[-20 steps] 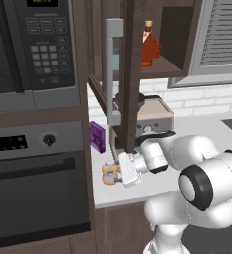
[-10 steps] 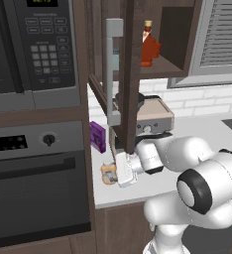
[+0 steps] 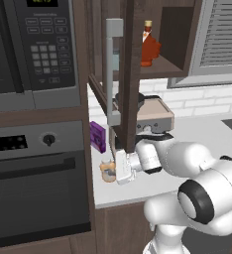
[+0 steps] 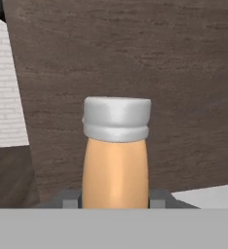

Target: Put the shaker and condiment bottle from the counter next to their counterparts in the cabinet.

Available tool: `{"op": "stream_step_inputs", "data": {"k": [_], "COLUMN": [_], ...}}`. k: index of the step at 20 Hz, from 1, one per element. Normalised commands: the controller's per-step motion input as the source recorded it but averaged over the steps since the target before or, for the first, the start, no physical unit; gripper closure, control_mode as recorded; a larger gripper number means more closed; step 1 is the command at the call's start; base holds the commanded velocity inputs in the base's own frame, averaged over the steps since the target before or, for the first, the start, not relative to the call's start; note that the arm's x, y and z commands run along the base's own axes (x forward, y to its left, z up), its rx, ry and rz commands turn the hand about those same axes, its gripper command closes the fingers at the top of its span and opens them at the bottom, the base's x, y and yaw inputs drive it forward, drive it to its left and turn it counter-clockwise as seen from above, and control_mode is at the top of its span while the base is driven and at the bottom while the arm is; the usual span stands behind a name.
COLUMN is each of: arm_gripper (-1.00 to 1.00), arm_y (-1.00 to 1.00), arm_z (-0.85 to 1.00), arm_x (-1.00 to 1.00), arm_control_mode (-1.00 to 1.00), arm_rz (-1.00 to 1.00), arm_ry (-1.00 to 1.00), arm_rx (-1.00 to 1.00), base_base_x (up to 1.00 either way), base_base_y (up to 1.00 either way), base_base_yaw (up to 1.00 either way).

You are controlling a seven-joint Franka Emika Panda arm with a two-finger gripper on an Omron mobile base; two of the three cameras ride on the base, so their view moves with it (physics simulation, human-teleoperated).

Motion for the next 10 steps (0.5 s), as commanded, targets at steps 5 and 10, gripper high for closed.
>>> {"op": "stream_step_inputs", "data": {"k": [5, 10], "arm_gripper": [1.00, 1.00], "arm_y": [-0.11, -0.12], "arm_z": [0.16, 0.11], "arm_x": [-0.13, -0.38], "arm_control_mode": [-1.00, -1.00], "arm_rz": [-0.12, -0.10], "arm_ry": [0.03, 0.04], "arm_rx": [0.03, 0.01], "base_base_x": [0.00, 0.00], "base_base_y": [0.00, 0.00], "base_base_yaw": [0.00, 0.00]}}
